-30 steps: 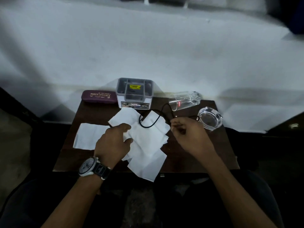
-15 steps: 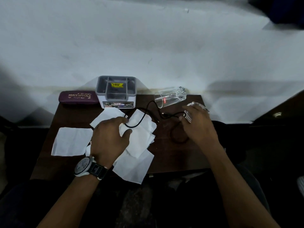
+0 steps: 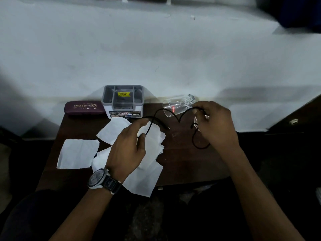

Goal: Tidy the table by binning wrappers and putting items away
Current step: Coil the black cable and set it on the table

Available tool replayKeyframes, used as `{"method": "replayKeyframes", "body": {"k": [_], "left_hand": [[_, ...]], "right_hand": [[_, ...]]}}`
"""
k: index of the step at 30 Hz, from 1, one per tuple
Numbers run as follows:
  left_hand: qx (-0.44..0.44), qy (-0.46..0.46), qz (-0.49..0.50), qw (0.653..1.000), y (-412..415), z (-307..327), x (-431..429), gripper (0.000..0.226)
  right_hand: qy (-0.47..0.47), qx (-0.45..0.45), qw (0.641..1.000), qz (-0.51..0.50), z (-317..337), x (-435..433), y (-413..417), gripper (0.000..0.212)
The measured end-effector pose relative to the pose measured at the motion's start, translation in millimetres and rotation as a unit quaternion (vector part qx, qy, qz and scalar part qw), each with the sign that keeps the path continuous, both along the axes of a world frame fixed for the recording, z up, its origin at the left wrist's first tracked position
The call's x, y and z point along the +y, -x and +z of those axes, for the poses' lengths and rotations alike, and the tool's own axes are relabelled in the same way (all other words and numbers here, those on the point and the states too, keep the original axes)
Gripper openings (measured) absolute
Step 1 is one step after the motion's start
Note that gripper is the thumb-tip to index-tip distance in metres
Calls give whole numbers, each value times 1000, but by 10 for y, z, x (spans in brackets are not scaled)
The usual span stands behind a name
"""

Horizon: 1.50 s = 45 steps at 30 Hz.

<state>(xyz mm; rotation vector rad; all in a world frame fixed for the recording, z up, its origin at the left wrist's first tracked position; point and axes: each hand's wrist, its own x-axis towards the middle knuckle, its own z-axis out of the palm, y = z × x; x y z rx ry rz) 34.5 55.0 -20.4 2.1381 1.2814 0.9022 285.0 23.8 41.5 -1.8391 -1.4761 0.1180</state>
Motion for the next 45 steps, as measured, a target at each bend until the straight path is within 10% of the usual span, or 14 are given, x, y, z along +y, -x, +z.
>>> {"method": "replayKeyframes", "body": {"k": [13,24,38,45], "left_hand": [[-119,6,48,992,-76,410,42,67],[-138,35,58,988,-334,1012,250,104],[-400,24,-169,900,-513,2847,-641,54],[-236,-88,-153,956,-428,3430,-1012,101]], "right_hand": [[-130,334,932,54,1434,-216,143,9],[-180,347,911,131,2477,-475,233,12],[-224,321,911,134,3270,-786,296,14],[-224,322,912,119,3595,-812,390,14]]}}
